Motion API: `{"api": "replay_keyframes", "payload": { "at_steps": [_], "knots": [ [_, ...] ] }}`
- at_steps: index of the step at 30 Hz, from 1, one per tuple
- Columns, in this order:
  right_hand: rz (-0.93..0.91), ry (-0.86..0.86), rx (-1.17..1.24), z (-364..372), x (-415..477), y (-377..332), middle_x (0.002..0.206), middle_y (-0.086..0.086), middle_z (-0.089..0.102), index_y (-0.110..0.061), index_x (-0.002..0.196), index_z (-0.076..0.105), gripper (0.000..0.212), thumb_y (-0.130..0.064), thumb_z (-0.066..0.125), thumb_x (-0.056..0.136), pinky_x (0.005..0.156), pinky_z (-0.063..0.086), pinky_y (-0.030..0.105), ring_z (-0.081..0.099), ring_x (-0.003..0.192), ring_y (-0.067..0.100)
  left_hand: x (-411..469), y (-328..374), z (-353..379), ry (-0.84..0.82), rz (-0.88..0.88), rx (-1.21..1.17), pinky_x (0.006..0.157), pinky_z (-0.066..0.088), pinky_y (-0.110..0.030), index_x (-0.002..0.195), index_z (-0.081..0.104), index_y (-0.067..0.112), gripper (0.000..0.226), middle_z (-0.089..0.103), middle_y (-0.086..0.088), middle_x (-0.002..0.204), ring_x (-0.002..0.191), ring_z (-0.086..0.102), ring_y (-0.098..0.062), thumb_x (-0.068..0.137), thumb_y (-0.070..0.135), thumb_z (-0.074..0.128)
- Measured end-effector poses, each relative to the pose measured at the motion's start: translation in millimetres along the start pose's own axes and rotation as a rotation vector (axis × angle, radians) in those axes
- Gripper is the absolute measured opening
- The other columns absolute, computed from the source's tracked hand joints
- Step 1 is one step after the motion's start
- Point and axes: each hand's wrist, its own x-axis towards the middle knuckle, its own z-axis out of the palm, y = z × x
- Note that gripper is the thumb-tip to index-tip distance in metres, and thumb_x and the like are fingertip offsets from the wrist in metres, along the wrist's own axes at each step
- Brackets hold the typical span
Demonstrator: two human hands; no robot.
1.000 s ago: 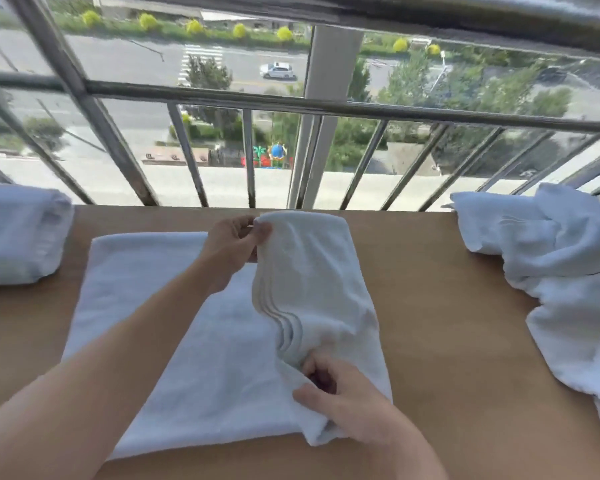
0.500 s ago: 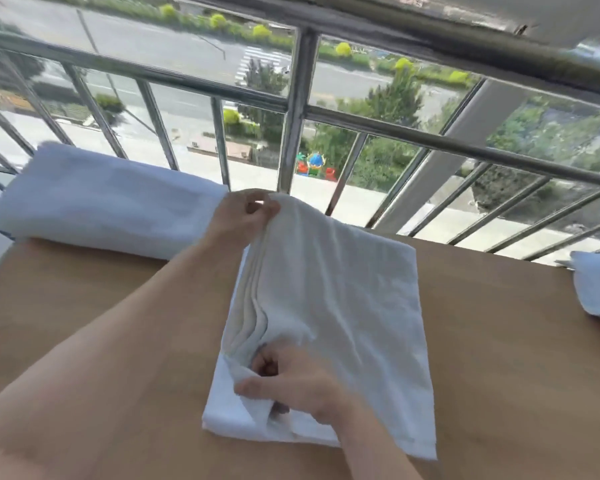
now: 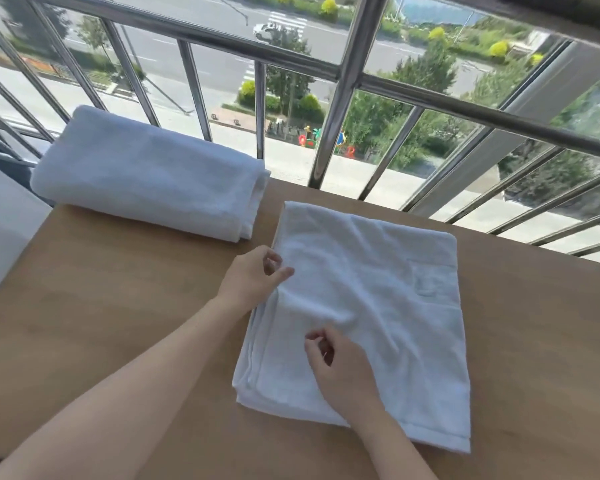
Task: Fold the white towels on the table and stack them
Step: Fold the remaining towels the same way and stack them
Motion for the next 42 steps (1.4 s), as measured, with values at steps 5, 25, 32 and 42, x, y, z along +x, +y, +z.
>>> {"api": "replay_keyframes", "payload": {
  "at_steps": [5, 25, 32, 42],
  "knots": [
    [-0.091, 0.231, -0.413, -26.6, 0.6, 34.7, 0.111, -0.010, 0.054, -0.030, 0.127, 0.060, 0.033, -0.028, 0.061, 0.095, 0.094, 0.040, 0.031, 0.052, 0.105, 0.014, -12.8, 15.7, 6.7, -0.053, -0.121, 0.309, 0.059, 0.041, -0.031, 0.098, 0.052, 0.025, 0.046, 0.059, 0.009, 0.086, 0.082, 0.058, -0.016, 0.078, 0.063, 0.070],
    [0.045, -0.009, -0.754, -42.2, -18.1, 84.9, 0.154, -0.012, -0.044, -0.049, 0.146, -0.031, 0.065, -0.071, -0.004, 0.091, 0.116, -0.024, 0.049, -0.044, 0.140, 0.018, -89.3, -19.2, 18.6, -0.034, -0.025, 0.052, 0.053, 0.043, -0.024, 0.068, 0.059, 0.035, 0.034, 0.063, 0.030, 0.065, 0.061, 0.060, 0.000, 0.086, 0.063, 0.064],
    [0.194, 0.033, -0.824, -53.8, -29.3, 101.2, 0.152, -0.012, -0.047, -0.046, 0.143, -0.038, 0.066, -0.069, -0.007, 0.089, 0.116, -0.022, 0.053, -0.046, 0.139, 0.017, -106.4, -43.3, 13.8, -0.049, -0.146, -0.118, 0.053, 0.049, -0.021, 0.085, 0.064, 0.032, 0.024, 0.071, 0.012, 0.080, 0.077, 0.069, -0.010, 0.089, 0.056, 0.066],
    [0.209, 0.068, -0.805, -37.3, -24.6, 99.2, 0.153, -0.007, -0.046, -0.039, 0.145, -0.037, 0.069, -0.069, -0.002, 0.093, 0.115, -0.023, 0.057, -0.044, 0.140, 0.022, -139.3, -48.0, 31.4, 0.064, -0.087, -0.026, 0.069, 0.041, -0.018, 0.095, 0.044, 0.038, 0.046, 0.056, 0.019, 0.097, 0.095, 0.056, -0.006, 0.073, 0.070, 0.069]
  ]
}}
